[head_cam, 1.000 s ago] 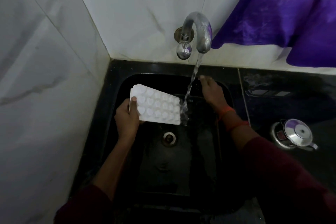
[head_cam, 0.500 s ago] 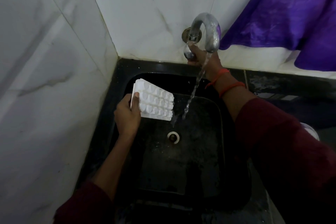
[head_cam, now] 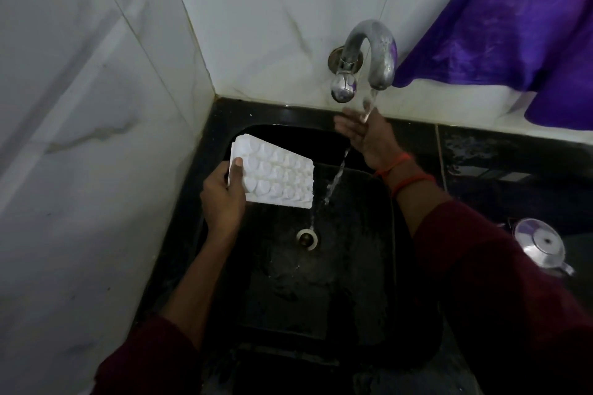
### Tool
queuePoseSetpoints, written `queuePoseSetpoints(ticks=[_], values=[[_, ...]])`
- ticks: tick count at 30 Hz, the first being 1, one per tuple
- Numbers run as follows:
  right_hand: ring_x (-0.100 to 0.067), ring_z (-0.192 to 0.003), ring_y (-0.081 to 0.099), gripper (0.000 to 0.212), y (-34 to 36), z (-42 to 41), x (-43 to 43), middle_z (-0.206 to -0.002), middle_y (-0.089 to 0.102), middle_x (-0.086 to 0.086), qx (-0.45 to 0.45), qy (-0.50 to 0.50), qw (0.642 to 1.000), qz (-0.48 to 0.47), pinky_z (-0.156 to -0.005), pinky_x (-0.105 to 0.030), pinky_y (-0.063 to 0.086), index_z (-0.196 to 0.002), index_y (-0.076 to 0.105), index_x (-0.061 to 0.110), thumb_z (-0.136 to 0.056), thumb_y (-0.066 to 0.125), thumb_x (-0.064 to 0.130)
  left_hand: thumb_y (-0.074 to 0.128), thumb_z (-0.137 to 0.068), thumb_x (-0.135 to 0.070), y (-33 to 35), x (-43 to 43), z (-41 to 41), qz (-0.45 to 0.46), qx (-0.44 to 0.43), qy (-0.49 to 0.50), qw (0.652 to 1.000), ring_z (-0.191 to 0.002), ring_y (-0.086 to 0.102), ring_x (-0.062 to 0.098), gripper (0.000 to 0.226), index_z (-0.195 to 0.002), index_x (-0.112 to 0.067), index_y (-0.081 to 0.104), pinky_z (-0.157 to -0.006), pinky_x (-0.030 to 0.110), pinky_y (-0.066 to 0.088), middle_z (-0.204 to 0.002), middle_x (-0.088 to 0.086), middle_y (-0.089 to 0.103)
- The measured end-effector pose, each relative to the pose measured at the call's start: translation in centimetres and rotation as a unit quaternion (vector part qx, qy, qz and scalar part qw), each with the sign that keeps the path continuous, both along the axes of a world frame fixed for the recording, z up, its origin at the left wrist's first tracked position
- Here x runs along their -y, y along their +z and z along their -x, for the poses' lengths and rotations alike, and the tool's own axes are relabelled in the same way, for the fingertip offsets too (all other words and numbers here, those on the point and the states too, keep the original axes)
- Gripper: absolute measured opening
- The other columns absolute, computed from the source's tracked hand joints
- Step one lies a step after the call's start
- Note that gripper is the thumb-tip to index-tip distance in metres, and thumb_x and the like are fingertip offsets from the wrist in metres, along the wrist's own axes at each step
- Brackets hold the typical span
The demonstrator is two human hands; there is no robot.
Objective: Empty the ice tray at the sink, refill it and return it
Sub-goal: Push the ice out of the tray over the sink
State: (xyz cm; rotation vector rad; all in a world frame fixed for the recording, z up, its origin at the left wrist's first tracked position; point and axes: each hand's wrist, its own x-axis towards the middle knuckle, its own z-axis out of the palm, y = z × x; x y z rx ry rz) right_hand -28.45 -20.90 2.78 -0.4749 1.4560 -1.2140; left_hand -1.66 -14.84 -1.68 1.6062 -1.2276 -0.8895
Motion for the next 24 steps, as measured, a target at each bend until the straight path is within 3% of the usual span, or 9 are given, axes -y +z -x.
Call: queuePoseSetpoints(ticks=[3,5,7,8,10,13,16,19,24], values=[[-0.026,-0.081,0.062,0.036,-5.9,-0.9,-3.5,-0.095,0.066,-0.017,-0.062,-0.055,0.992,-0.094,-0.075,-0.032,0.053,-0.087,0.063,0.007,-0.107,0.043,0.029,0.052,-0.1,-0.044,0.0,-0.5,-0.1,-0.018,-0.013,-0.003,1.0,-0.07,0.064,0.018,0.04,-0.074,-0.015,0.06,-0.066,0.043,0.056,-0.071,-0.004,0.064],[-0.039,-0.1,0.062,0.034,-9.8,-1.9,-6.5,-0.114,0.067,-0.026,-0.122,-0.06,0.974,-0.181,-0.098,-0.047,0.048,-0.1,0.069,-0.001,-0.103,0.048,0.026,0.053,-0.1,-0.045,-0.1,-0.7,-0.2,-0.048,-0.043,-0.001,0.998,-0.082,0.07,0.028,0.04,-0.085,-0.01,0.066,-0.073,0.054,0.059,-0.083,0.007,0.071],[-0.039,-0.106,0.06,0.037,-12.0,-3.4,-8.9,-0.124,0.064,-0.029,-0.13,-0.043,0.963,-0.232,-0.103,-0.048,0.046,-0.113,0.068,-0.004,-0.101,0.05,0.027,0.054,-0.1,-0.043,-0.3,-1.1,-0.3,-0.078,-0.069,0.004,0.995,-0.089,0.071,0.034,0.039,-0.09,-0.008,0.067,-0.075,0.058,0.059,-0.092,0.013,0.072],[-0.038,-0.102,0.061,0.036,-12.3,-4.2,-9.8,-0.125,0.063,-0.029,-0.123,-0.034,0.963,-0.237,-0.098,-0.045,0.049,-0.11,0.068,-0.003,-0.102,0.049,0.026,0.054,-0.1,-0.042,-0.4,-1.3,-0.4,-0.091,-0.074,0.004,0.993,-0.09,0.071,0.034,0.037,-0.091,-0.008,0.067,-0.074,0.057,0.06,-0.094,0.013,0.073],[-0.029,-0.077,0.061,0.033,-12.5,-5.7,-10.6,-0.125,0.064,-0.03,-0.078,-0.041,0.969,-0.229,-0.066,-0.029,0.053,-0.111,0.066,-0.003,-0.104,0.045,0.022,0.055,-0.1,-0.041,-0.4,-1.9,-0.5,-0.111,-0.083,0.0,0.99,-0.091,0.073,0.031,0.033,-0.092,-0.012,0.069,-0.067,0.05,0.062,-0.096,0.011,0.073],[-0.016,-0.056,0.059,0.039,-12.4,-7.2,-10.9,-0.105,0.067,-0.027,-0.018,-0.032,0.979,-0.201,-0.037,-0.013,0.04,-0.126,0.058,-0.013,-0.106,0.04,0.015,0.057,-0.099,-0.043,-0.1,-2.7,-0.9,-0.116,-0.084,-0.008,0.99,-0.088,0.074,0.028,0.031,-0.093,-0.016,0.071,-0.064,0.047,0.063,-0.094,0.009,0.074],[-0.018,-0.062,0.066,0.036,-11.6,-8.1,-10.7,-0.106,0.068,-0.027,-0.005,-0.001,0.987,-0.16,-0.047,-0.019,0.051,-0.124,0.057,-0.014,-0.106,0.039,0.012,0.055,-0.094,-0.053,1.0,-2.9,-1.8,-0.088,-0.062,-0.034,0.994,-0.09,0.071,0.036,0.043,-0.093,-0.012,0.069,-0.076,0.06,0.058,-0.094,0.014,0.073],[-0.024,-0.075,0.064,0.033,-10.7,-8.5,-9.9,-0.111,0.068,-0.027,-0.022,-0.011,0.993,-0.119,-0.071,-0.034,0.055,-0.124,0.06,-0.006,-0.105,0.043,0.015,0.051,-0.092,-0.062,2.6,-2.9,-2.5,-0.04,-0.045,-0.056,0.997,-0.093,0.067,0.044,0.06,-0.097,-0.004,0.064,-0.078,0.064,0.055,-0.098,0.022,0.07],[-0.021,-0.076,0.069,0.032,-8.3,-8.3,-8.7,-0.079,0.073,-0.007,-0.045,0.001,0.997,-0.069,-0.074,-0.03,0.053,-0.086,0.071,0.016,-0.105,0.048,0.027,0.037,-0.101,-0.056,5.1,-2.5,-3.4,0.064,0.035,-0.057,0.996,-0.092,0.067,0.029,0.052,-0.095,-0.012,0.063,-0.082,0.044,0.054,-0.093,0.008,0.071]])
